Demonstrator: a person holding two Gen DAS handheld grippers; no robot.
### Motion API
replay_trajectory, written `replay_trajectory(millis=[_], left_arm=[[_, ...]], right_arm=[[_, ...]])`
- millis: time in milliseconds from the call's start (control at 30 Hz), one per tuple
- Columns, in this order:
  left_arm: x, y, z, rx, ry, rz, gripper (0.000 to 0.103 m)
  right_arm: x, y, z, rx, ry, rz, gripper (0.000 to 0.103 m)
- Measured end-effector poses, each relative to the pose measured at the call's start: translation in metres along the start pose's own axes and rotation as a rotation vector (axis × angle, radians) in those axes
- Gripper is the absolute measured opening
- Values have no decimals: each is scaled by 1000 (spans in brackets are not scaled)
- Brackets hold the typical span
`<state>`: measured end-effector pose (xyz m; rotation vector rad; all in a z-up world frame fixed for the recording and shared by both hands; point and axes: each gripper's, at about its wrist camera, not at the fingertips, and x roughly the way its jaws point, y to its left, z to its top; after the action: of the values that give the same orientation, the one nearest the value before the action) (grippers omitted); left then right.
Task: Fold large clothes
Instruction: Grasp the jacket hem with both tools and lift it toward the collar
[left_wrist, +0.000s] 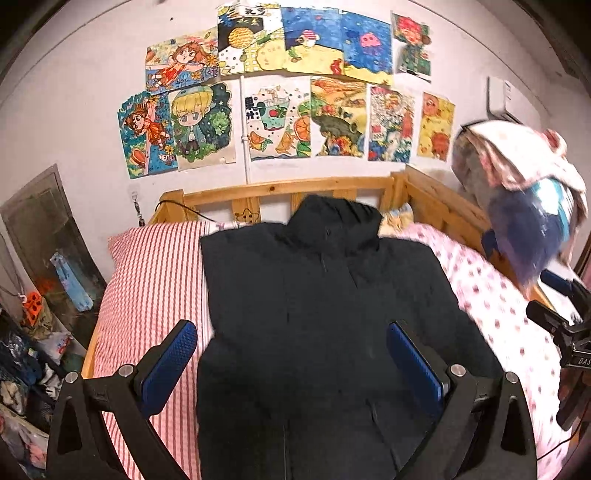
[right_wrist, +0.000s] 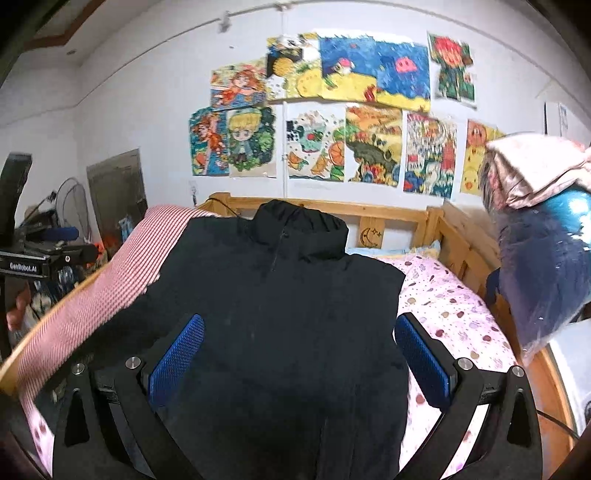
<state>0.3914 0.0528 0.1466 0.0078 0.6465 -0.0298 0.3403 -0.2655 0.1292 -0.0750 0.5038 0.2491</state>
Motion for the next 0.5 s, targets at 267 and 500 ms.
replay_trajectory(millis=[267, 500], left_arm=[[108, 6, 73, -55, -15, -1, 103], [209, -9, 108, -56, -8, -22, 103]], right_arm=[[110, -35, 56, 109, 34, 9, 102], [222, -76, 85, 259, 37, 42, 102]])
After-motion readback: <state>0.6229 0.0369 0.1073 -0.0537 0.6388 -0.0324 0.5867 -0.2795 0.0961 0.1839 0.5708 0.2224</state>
